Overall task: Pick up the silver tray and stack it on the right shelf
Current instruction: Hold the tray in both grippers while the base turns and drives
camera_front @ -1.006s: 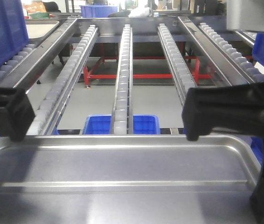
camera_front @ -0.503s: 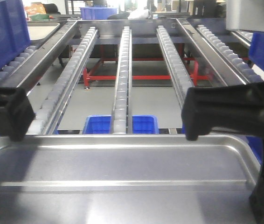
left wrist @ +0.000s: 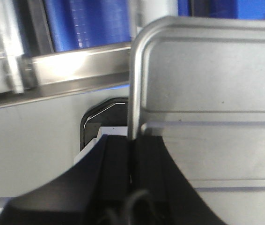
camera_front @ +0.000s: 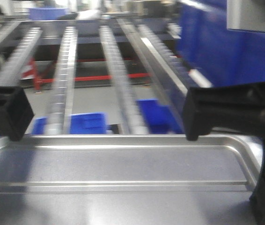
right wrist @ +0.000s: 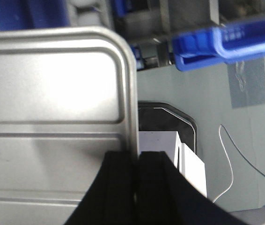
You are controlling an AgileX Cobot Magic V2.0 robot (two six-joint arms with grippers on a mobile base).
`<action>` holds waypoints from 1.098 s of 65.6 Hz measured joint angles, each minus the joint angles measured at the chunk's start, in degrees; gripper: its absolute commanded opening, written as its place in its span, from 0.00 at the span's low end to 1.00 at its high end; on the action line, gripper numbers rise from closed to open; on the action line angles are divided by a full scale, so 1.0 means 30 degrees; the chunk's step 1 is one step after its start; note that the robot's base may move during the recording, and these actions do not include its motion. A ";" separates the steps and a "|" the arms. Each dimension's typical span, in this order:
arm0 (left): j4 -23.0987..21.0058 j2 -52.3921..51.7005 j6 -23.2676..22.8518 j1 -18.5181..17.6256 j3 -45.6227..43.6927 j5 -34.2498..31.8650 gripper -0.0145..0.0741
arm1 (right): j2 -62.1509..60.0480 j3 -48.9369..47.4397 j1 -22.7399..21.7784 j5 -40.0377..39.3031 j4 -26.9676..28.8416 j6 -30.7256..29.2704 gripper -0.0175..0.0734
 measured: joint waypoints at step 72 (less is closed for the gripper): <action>0.0000 0.0000 0.0000 0.0000 0.0000 0.0000 0.06 | 0.0000 0.0000 0.0000 0.0000 0.0000 0.0000 0.26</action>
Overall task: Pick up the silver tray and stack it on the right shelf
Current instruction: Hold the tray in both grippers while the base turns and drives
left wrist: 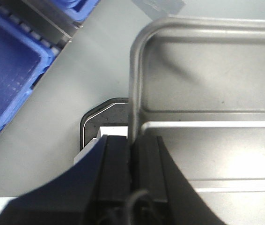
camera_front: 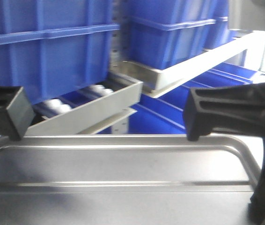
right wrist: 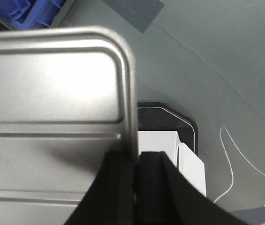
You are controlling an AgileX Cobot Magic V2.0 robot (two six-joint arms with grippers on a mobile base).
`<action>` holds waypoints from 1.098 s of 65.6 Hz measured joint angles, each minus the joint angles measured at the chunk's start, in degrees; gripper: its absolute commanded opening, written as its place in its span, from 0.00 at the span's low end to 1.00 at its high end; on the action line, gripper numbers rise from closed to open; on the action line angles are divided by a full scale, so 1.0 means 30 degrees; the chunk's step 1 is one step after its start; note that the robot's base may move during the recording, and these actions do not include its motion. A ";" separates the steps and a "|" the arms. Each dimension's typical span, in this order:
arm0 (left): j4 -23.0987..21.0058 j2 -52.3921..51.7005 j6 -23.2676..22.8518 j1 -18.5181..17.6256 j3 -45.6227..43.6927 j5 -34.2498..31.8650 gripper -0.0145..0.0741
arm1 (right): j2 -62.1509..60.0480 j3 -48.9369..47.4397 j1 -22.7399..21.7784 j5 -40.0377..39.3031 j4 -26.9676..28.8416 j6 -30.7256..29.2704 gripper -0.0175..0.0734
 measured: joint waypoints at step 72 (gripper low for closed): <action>0.0000 0.0000 0.0000 0.0000 0.0000 0.0007 0.06 | -0.0031 0.0000 0.0000 0.0011 0.0000 0.0000 0.26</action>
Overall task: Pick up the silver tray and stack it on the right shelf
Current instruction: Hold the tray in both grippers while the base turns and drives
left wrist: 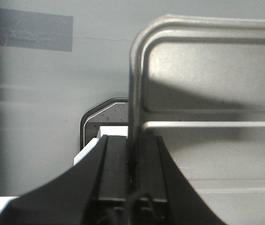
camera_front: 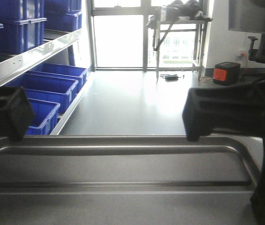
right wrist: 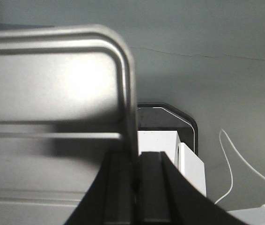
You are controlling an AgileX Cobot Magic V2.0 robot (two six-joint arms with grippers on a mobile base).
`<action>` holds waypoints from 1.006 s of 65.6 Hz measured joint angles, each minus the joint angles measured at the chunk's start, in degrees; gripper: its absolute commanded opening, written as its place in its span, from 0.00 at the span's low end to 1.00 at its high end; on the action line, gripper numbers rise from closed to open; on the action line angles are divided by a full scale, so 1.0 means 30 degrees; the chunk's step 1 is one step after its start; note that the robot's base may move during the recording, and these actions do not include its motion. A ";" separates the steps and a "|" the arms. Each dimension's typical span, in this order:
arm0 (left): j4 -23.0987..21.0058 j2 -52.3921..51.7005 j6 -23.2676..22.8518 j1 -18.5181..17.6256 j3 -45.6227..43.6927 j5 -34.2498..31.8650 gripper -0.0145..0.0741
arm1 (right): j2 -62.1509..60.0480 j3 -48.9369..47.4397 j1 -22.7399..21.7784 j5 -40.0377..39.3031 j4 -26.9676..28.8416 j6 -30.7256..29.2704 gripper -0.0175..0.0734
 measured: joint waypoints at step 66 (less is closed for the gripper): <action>-0.0201 0.0000 -0.0120 0.0000 -0.0083 0.1507 0.06 | 0.0000 0.0000 0.0037 -0.0786 0.0263 -0.0059 0.26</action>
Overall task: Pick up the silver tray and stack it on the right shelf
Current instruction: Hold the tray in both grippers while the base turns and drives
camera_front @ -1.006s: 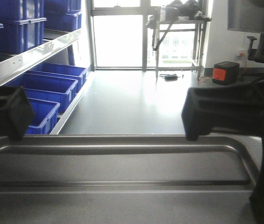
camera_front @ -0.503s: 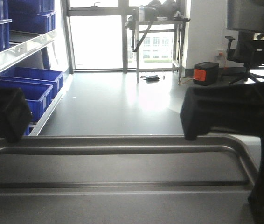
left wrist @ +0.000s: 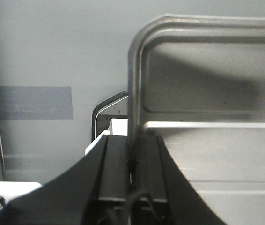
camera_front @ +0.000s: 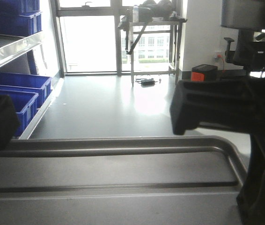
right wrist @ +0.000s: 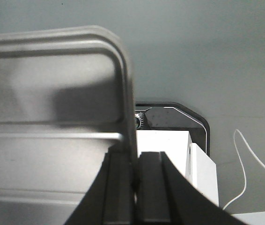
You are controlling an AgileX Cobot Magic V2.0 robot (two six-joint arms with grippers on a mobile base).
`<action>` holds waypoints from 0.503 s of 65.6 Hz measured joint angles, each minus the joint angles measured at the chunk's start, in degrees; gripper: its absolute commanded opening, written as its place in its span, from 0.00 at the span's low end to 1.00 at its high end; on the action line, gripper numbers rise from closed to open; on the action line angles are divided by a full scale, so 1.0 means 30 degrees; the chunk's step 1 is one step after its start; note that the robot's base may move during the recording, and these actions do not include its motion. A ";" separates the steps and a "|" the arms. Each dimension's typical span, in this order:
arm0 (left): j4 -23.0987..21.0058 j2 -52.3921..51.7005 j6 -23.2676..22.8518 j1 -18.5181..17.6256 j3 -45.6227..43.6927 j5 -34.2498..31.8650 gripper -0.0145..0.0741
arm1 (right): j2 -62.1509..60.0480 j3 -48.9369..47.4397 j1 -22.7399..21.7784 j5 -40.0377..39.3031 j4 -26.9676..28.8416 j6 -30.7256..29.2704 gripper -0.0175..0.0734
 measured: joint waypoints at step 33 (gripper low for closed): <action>-0.0076 0.0000 0.0000 0.0000 -0.0032 0.0369 0.06 | 0.0000 0.0000 0.0025 -0.0243 0.0116 0.0000 0.26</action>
